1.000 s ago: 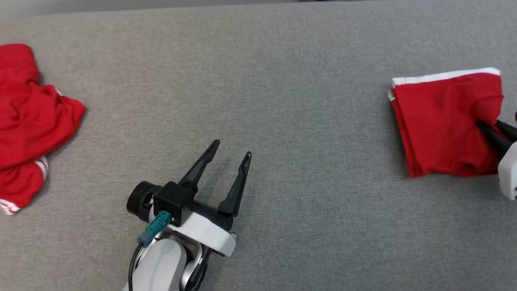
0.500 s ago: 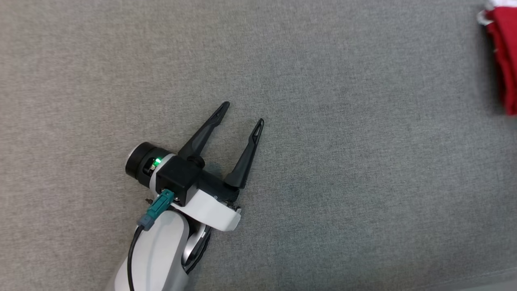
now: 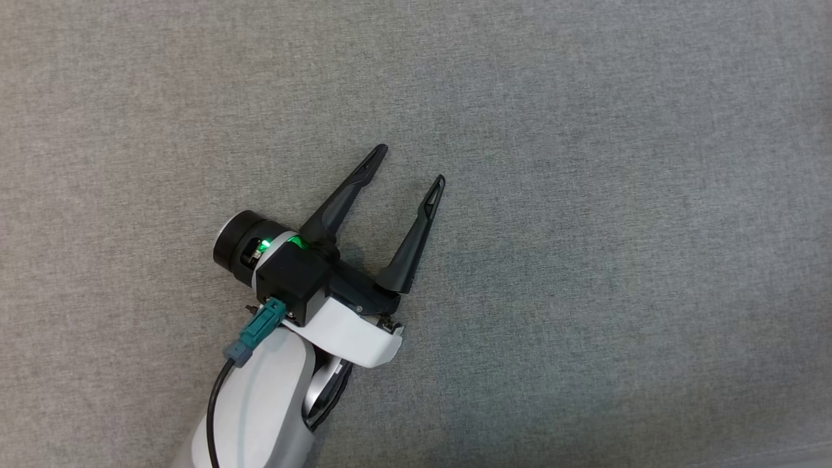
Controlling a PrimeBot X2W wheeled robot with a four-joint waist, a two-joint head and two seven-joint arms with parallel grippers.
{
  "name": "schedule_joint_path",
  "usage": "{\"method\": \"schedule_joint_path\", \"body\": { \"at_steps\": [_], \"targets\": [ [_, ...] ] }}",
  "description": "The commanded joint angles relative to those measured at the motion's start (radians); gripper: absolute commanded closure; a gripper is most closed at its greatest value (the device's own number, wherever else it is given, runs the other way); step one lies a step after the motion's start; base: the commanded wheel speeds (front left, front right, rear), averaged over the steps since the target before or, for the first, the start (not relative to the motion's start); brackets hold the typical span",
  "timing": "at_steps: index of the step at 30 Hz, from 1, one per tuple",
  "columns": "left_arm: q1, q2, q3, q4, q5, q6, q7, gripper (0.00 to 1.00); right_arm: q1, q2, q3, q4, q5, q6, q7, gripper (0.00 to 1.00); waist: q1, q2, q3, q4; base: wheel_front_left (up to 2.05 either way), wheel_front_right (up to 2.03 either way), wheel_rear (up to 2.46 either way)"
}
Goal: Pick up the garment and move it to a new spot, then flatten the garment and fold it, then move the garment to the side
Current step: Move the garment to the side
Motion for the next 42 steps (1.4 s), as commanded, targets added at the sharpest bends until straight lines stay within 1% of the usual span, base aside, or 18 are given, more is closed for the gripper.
{"method": "schedule_joint_path", "body": {
  "at_steps": [1,6,7,11,16,20,22,25,28,29,31,37,42],
  "targets": [
    [0.021,0.017,0.0,0.048,-0.016,0.009,0.013,0.0,0.014,-0.001,-0.017,0.006,-0.003,0.0,-0.007,0.0,0.0,-0.0001,-0.003,0.009,0.0,0.0,0.0],
    [0.031,0.019,-0.005,0.045,-0.034,0.017,0.012,0.0,0.021,-0.029,-0.053,0.008,-0.041,-0.001,0.003,0.0,0.0,-0.0001,-0.038,0.025,0.0,0.0,0.0],
    [0.031,0.019,-0.005,0.045,-0.034,0.017,0.012,0.0,0.021,-0.029,-0.053,0.008,-0.041,-0.001,0.003,0.0,0.0,-0.0001,-0.038,0.025,0.0,0.0,0.0],
    [0.042,0.013,-0.019,0.029,-0.064,0.023,0.008,0.0,0.022,-0.018,-0.09,0.005,-0.073,0.0,0.015,0.0,0.0,-0.0001,-0.098,0.04,0.0,0.0,0.0],
    [0.076,0.011,-0.026,0.019,-0.105,0.033,0.008,0.0,0.035,0.048,-0.148,0.006,-0.093,-0.001,-0.001,0.0,0.0,-0.0001,-0.216,0.067,0.0,0.0,0.0],
    [0.125,0.011,-0.005,0.011,-0.138,0.05,0.008,0.0,0.074,0.139,-0.199,-0.007,-0.095,0.0,-0.01,0.0,0.0,-0.0001,-0.325,0.083,0.0,0.0,0.0],
    [0.152,0.01,0.008,0.01,-0.144,0.053,0.008,0.0,0.109,0.17,-0.236,-0.05,-0.087,-0.001,-0.01,0.0,0.0,-0.0001,-0.38,0.093,0.0,0.0,0.0],
    [0.188,0.011,0.047,-0.003,-0.152,0.057,0.008,0.0,0.183,0.198,-0.307,-0.139,-0.08,-0.001,-0.009,0.0,0.0,-0.0001,-0.452,0.11,0.0,0.0,0.0],
    [0.225,0.011,0.099,-0.011,-0.156,0.06,0.008,0.0,0.294,0.242,-0.417,-0.246,-0.038,0.0,-0.009,0.0,0.0,-0.0001,-0.515,0.128,0.0,0.0,0.0],
    [0.238,0.011,0.116,-0.013,-0.156,0.061,0.008,0.0,0.326,0.246,-0.447,-0.284,-0.044,0.0,-0.009,0.0,0.0,-0.0001,-0.533,0.133,0.0,0.0,0.0],
    [0.261,0.011,0.147,-0.014,-0.152,0.06,0.008,0.0,0.398,0.254,-0.508,-0.363,-0.062,0.0,-0.009,0.0,0.0,-0.0001,-0.562,0.141,0.0,0.0,0.0],
    [0.333,0.011,0.202,-0.01,-0.141,0.05,0.008,0.0,0.64,0.325,-0.738,-0.59,-0.148,0.0,-0.009,0.0,0.0,-0.0001,-0.616,0.158,0.0,0.0,0.0],
    [0.373,0.011,0.23,-0.008,-0.16,0.059,0.008,0.0,0.83,0.423,-0.954,-0.763,-0.258,0.0,-0.009,0.0,0.0,-0.0001,-0.634,0.162,0.0,0.0,0.0]
  ]
}}
